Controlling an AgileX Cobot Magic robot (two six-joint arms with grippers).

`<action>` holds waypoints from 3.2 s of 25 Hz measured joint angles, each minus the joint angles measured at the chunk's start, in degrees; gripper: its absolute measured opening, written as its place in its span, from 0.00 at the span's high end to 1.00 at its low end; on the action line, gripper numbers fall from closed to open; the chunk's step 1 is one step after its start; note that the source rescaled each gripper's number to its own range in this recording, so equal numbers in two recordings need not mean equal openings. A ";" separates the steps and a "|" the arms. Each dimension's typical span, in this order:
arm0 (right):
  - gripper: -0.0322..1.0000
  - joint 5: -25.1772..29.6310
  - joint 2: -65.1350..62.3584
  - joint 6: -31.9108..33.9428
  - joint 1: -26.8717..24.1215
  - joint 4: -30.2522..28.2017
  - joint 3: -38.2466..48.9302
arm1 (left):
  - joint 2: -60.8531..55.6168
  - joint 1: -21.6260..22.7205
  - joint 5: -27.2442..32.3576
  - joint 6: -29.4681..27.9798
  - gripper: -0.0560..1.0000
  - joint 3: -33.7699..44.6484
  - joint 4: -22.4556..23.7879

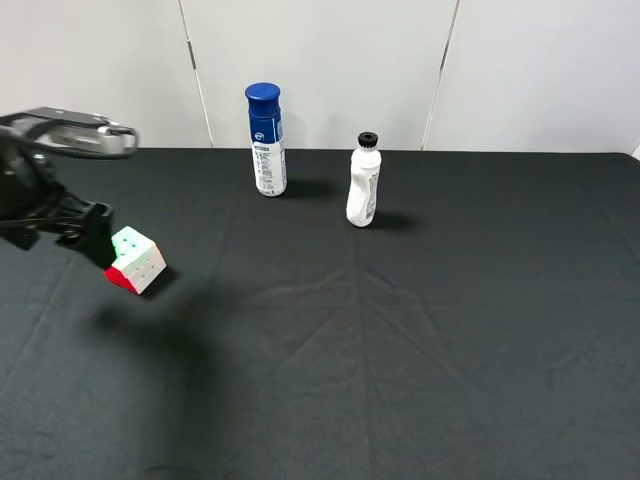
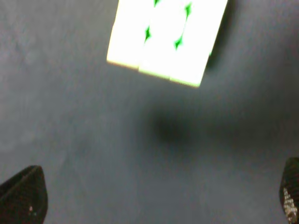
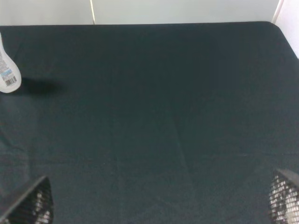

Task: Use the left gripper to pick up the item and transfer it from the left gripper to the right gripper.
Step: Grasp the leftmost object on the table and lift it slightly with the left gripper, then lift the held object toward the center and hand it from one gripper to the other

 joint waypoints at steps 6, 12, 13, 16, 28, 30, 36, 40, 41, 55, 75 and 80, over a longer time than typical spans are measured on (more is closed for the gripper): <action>0.00 0.00 0.00 0.00 0.00 0.00 0.00 | 9.63 -2.54 -2.05 0.90 0.00 -6.02 0.11; 0.00 0.00 0.00 0.00 0.00 0.00 0.00 | 18.37 -4.50 -5.08 1.27 0.00 -9.23 0.22; 0.00 0.00 0.00 0.00 0.00 0.00 0.00 | 19.36 -4.65 -5.43 1.32 0.00 -9.37 0.29; 0.00 0.00 0.00 0.00 0.00 0.00 0.00 | 22.37 -4.77 -6.76 1.32 0.00 -9.47 0.42; 0.00 0.05 0.00 0.00 0.00 0.00 0.00 | 25.08 -4.77 -9.93 1.44 0.19 -9.47 1.46; 0.00 0.05 0.00 0.00 0.00 0.00 0.00 | 25.08 -4.77 -10.11 1.44 0.38 -9.47 1.50; 0.00 0.05 0.00 0.00 0.00 0.00 0.00 | 25.08 -4.77 -10.75 1.44 0.94 -9.47 1.69; 0.00 0.05 0.00 0.00 0.00 0.00 0.00 | 25.08 -4.77 -11.67 1.44 0.94 -9.47 1.69; 0.00 0.05 0.00 0.00 0.00 0.00 0.00 | 25.08 -4.77 -12.01 1.44 0.94 -9.47 1.69; 0.00 0.05 0.00 0.00 0.00 0.00 0.00 | 23.58 -4.77 -7.96 1.15 0.94 -13.97 1.63; 0.00 0.05 0.00 0.00 0.00 0.00 0.00 | 9.39 -4.77 4.83 1.07 0.94 -16.78 -10.50; 0.00 0.05 0.00 0.00 0.00 0.00 0.00 | 8.23 -4.77 5.85 1.70 0.94 -16.78 -20.96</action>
